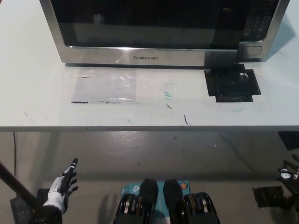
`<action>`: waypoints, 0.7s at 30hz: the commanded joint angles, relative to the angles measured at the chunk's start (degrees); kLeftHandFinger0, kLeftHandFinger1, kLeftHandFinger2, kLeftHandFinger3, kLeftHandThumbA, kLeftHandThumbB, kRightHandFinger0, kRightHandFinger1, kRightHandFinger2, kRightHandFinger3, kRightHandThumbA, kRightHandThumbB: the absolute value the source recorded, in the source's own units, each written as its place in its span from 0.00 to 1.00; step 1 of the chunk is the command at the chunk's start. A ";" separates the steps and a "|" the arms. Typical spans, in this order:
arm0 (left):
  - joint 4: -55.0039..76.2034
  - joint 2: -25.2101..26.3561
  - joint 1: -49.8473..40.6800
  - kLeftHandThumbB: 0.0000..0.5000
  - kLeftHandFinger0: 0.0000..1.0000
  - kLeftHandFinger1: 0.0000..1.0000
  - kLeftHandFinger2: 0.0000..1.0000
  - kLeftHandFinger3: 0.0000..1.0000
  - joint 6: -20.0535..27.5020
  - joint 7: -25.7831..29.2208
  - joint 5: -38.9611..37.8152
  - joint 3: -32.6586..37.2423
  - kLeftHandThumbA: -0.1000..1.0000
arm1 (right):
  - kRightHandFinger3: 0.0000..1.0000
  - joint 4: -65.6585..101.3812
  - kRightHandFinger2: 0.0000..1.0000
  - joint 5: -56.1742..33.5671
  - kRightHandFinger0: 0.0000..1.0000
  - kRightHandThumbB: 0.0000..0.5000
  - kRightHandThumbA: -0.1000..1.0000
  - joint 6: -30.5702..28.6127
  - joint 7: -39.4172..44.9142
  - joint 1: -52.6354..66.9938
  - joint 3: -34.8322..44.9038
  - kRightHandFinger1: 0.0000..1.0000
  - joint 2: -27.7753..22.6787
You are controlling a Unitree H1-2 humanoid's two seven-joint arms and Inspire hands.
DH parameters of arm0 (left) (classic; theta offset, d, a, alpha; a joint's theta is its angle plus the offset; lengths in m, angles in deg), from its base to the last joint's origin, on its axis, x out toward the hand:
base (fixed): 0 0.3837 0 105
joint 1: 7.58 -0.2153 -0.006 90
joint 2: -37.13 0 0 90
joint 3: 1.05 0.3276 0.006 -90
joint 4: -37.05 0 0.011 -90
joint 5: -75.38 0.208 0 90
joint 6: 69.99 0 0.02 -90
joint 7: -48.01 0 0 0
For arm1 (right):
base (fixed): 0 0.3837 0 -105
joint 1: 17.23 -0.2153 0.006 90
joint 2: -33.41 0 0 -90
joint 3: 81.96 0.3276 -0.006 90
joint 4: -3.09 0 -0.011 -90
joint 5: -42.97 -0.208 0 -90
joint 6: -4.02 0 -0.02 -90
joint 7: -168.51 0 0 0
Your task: A microwave is kept infront of the robot with its door slightly ajar. The robot uses its right hand to push the door towards the left to open it.
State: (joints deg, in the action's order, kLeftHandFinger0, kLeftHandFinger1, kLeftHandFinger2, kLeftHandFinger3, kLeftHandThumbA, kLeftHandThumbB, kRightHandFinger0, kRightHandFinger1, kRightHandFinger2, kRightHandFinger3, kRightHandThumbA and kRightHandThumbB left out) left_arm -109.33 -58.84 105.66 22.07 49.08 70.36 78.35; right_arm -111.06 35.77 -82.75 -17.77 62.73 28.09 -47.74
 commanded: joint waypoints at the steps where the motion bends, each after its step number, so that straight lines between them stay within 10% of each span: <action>1: 0.72 0.79 1.77 0.09 1.00 1.00 1.00 0.96 1.46 0.68 -1.86 -1.45 0.78 | 0.83 0.42 0.71 -1.54 0.44 0.40 0.50 -0.40 -1.99 -0.71 2.03 0.59 -1.93; 21: 1.18 2.09 1.64 0.09 1.00 1.00 1.00 1.00 1.19 0.54 -0.58 -0.40 0.85 | 0.83 20.13 0.62 -7.82 0.35 0.39 0.41 9.65 -5.04 7.25 13.68 0.55 -5.95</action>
State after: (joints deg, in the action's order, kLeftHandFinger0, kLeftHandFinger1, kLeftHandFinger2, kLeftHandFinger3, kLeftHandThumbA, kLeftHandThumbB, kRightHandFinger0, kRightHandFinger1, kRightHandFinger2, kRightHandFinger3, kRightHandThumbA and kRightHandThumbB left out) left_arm -108.78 -58.41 105.73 21.96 49.04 69.47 77.64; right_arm -95.96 30.80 -77.15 -20.07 70.92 39.70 -52.89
